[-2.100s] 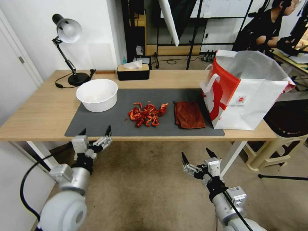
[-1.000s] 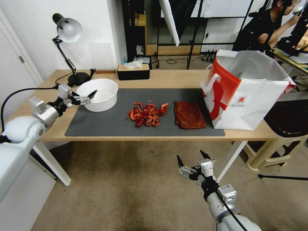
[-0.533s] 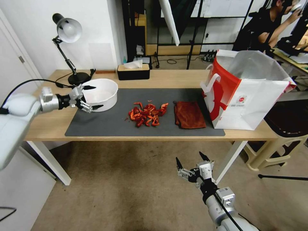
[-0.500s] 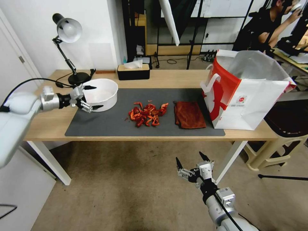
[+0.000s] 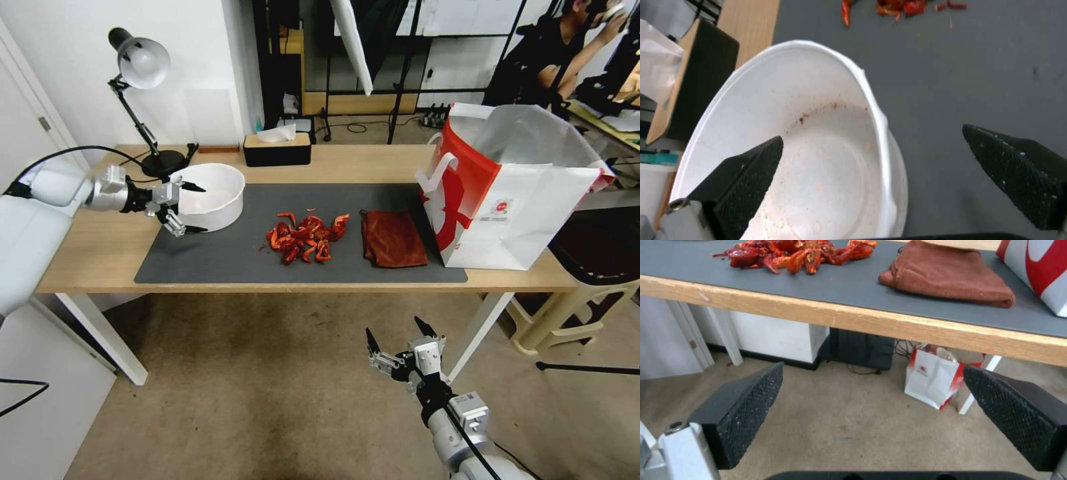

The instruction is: Sweep shrimp from table into container with towel, then put container into takeout bag.

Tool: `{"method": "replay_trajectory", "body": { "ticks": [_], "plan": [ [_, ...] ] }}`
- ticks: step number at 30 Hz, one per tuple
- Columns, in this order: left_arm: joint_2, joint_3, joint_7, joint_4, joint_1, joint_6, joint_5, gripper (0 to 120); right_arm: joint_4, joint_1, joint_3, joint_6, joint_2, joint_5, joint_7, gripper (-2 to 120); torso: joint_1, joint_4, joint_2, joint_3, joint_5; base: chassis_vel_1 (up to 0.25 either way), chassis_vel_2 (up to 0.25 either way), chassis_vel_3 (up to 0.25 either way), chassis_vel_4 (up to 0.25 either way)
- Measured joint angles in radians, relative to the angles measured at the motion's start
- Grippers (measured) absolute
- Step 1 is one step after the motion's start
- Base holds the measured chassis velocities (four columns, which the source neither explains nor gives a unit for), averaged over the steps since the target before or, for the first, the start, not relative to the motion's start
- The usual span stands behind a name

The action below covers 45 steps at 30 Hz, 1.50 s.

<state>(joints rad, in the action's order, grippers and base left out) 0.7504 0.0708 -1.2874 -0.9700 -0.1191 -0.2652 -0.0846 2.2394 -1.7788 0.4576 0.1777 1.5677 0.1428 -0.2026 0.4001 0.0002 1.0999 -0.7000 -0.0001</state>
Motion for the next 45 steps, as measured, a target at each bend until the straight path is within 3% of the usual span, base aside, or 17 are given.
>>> {"method": "replay_trajectory", "body": {
  "ticks": [16,22,28,34,36,39,45],
  "plan": [
    [0.045,0.057,-0.008,0.065,0.069,-0.085,0.125,99,-0.018,-0.001,-0.008,-0.011,0.004,0.015,-0.003,100,0.0,-0.0001,0.0,0.0,0.0002,0.0,0.0,0.0,0.0],
    [0.064,0.065,-0.024,0.088,0.096,-0.131,0.222,79,-0.024,-0.001,-0.01,-0.02,0.007,0.015,-0.003,100,0.0,-0.0002,0.0,0.0,0.0,0.0,0.0,0.0,0.0],
    [0.071,0.073,-0.057,0.1,0.109,-0.143,0.241,61,-0.031,-0.004,-0.009,-0.029,0.007,0.015,-0.005,100,0.0,-0.0002,0.0,0.0,0.0,0.0,0.0,0.0,0.0],
    [0.077,0.075,-0.088,0.11,0.115,-0.149,0.253,36,-0.032,-0.004,-0.009,-0.031,0.007,0.015,-0.005,100,0.0,-0.0003,0.0,0.0,0.0,0.0,0.0,0.0,0.0],
    [0.077,0.075,-0.089,0.11,0.115,-0.149,0.253,34,-0.032,-0.004,-0.009,-0.031,0.008,0.015,-0.005,100,0.0,-0.0003,0.0,0.0,0.0,0.0,0.0,0.0,0.0],
    [0.08,0.08,-0.103,0.115,0.115,-0.152,0.256,16,-0.032,-0.004,-0.009,-0.031,0.008,0.015,-0.005,100,0.0,-0.0001,0.0,0.0,0.0,0.0,0.0,0.0,0.0],
    [0.087,0.08,-0.114,0.124,0.114,-0.155,0.256,0,-0.035,-0.004,-0.009,-0.031,0.008,0.015,-0.005,100,0.0,-0.0002,0.0,0.0,0.0001,0.0,0.0,0.0,0.0]
  ]
}}
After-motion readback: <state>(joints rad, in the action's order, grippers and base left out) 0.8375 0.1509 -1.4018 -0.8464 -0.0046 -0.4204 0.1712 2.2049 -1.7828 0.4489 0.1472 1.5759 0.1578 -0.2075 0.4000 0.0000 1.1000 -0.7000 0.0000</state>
